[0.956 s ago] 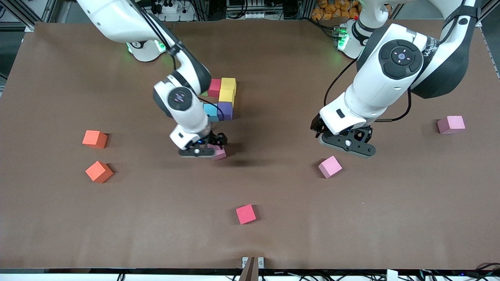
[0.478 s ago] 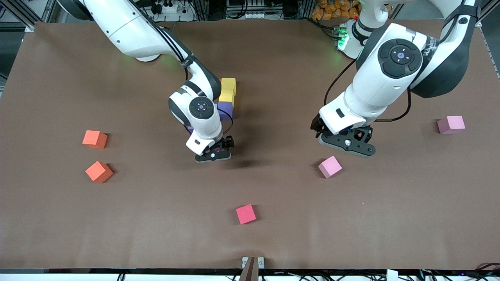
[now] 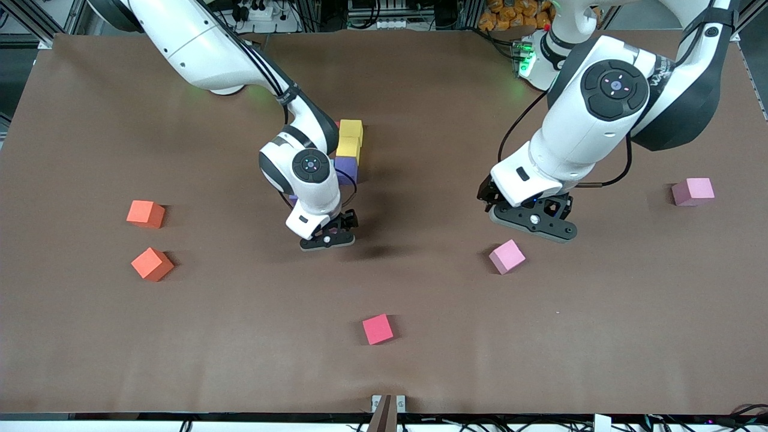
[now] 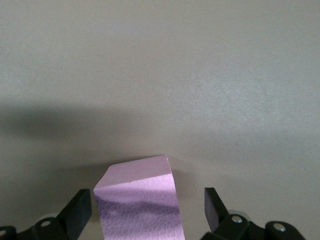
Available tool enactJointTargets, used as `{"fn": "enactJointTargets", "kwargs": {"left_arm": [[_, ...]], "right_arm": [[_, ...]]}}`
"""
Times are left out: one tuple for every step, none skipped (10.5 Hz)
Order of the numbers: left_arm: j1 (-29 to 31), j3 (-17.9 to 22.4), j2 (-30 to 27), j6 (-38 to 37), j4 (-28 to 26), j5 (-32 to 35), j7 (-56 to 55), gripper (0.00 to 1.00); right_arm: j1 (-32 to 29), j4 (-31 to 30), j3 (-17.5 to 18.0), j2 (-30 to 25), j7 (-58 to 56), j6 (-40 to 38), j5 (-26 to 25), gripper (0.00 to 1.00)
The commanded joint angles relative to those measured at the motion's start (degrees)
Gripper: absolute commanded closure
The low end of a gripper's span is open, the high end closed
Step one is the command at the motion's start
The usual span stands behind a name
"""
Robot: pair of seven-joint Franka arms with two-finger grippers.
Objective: Form number 2 with 11 blocks
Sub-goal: 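Carry the pink cube back toward the row with the right gripper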
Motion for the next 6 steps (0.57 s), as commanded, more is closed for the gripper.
{"fn": "enactJointTargets", "kwargs": {"left_arm": [[0.2, -0.2, -0.8, -1.1, 0.1, 0.9, 1.1, 0.00], [0.2, -0.2, -0.8, -1.1, 0.1, 0.8, 1.1, 0.00], [0.2, -0.2, -0.8, -1.1, 0.1, 0.8, 1.0, 0.00], [0.2, -0.2, -0.8, -1.1, 0.1, 0.8, 1.1, 0.00], [0.2, -0.2, -0.8, -1.1, 0.1, 0.8, 1.1, 0.00], [0.2, -0.2, -0.8, -1.1, 0.1, 0.8, 1.0, 0.00]], "right_arm": [[0.1, 0.2, 0.0, 0.5, -0.2, -0.3, -1.2, 0.00], [0.1, 0.2, 0.0, 0.6, -0.1, -0.2, -1.2, 0.00], [0.2, 0.2, 0.0, 0.8, 0.0, 0.1, -1.2, 0.00], [0.2, -0.6, 0.0, 0.8, 0.2, 0.9, -1.2, 0.00], [0.1, -1.9, 0.0, 0.7, 0.3, 3.1, -1.2, 0.31], [0.0, -2.7, 0.0, 0.7, 0.5, 4.7, -1.2, 0.83]]}}
